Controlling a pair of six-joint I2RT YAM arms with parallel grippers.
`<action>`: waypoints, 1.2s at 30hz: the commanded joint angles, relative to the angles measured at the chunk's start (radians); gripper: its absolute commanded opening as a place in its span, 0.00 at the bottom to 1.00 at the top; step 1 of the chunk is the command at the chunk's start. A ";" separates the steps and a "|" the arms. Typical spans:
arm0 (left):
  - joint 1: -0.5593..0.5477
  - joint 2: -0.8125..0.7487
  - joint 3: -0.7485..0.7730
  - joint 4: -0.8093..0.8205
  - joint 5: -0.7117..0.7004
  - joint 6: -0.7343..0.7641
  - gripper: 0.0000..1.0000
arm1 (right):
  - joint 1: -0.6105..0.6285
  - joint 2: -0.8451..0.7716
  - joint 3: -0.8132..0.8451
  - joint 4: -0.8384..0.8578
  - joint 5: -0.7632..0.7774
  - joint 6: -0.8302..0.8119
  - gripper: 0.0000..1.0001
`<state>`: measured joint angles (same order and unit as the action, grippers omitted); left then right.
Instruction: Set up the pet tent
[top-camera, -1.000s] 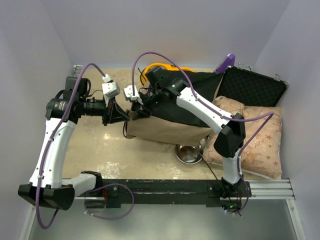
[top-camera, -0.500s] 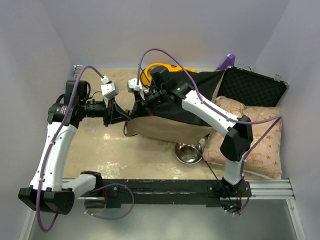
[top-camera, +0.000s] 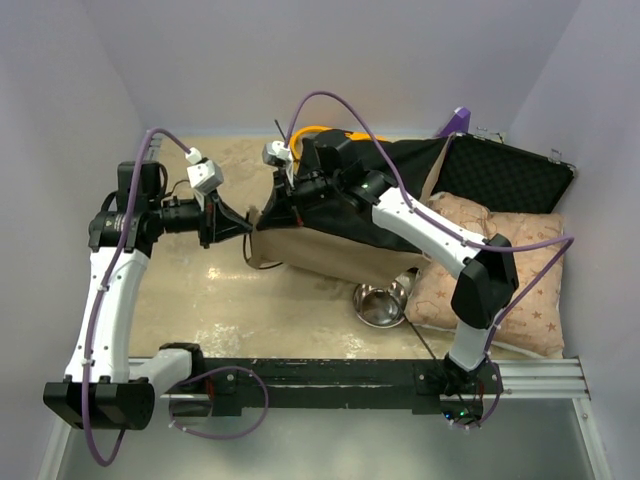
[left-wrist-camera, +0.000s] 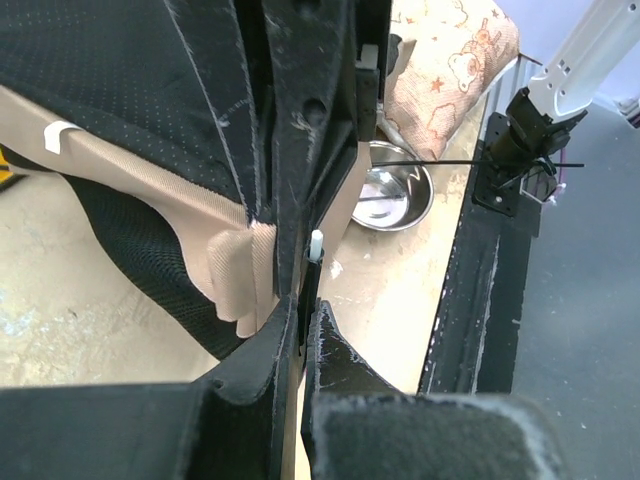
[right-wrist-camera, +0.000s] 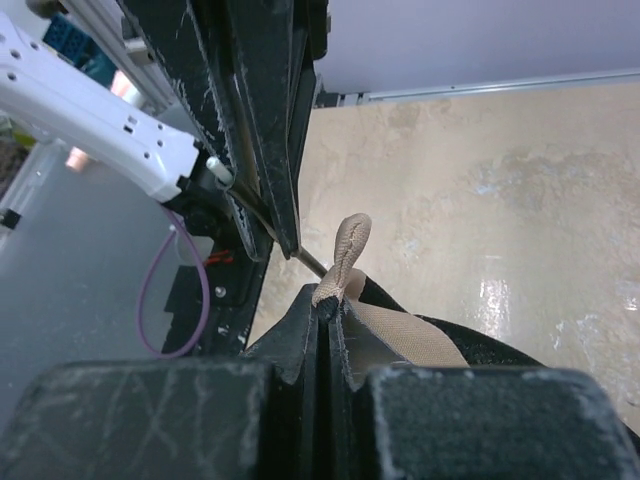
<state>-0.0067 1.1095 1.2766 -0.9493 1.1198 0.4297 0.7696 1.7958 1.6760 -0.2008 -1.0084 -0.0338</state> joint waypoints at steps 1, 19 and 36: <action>0.007 0.021 -0.069 -0.132 -0.167 0.040 0.00 | -0.006 -0.162 0.057 0.405 -0.124 0.187 0.00; 0.063 0.062 -0.036 -0.175 -0.190 0.090 0.00 | -0.041 -0.180 0.100 0.572 -0.154 0.285 0.00; 0.039 0.136 0.009 -0.192 -0.186 0.124 0.00 | 0.003 -0.156 0.111 0.577 -0.176 0.293 0.00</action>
<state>0.0502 1.1858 1.3220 -0.9970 1.1168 0.5438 0.7219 1.7954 1.6749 0.1062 -1.0935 0.2832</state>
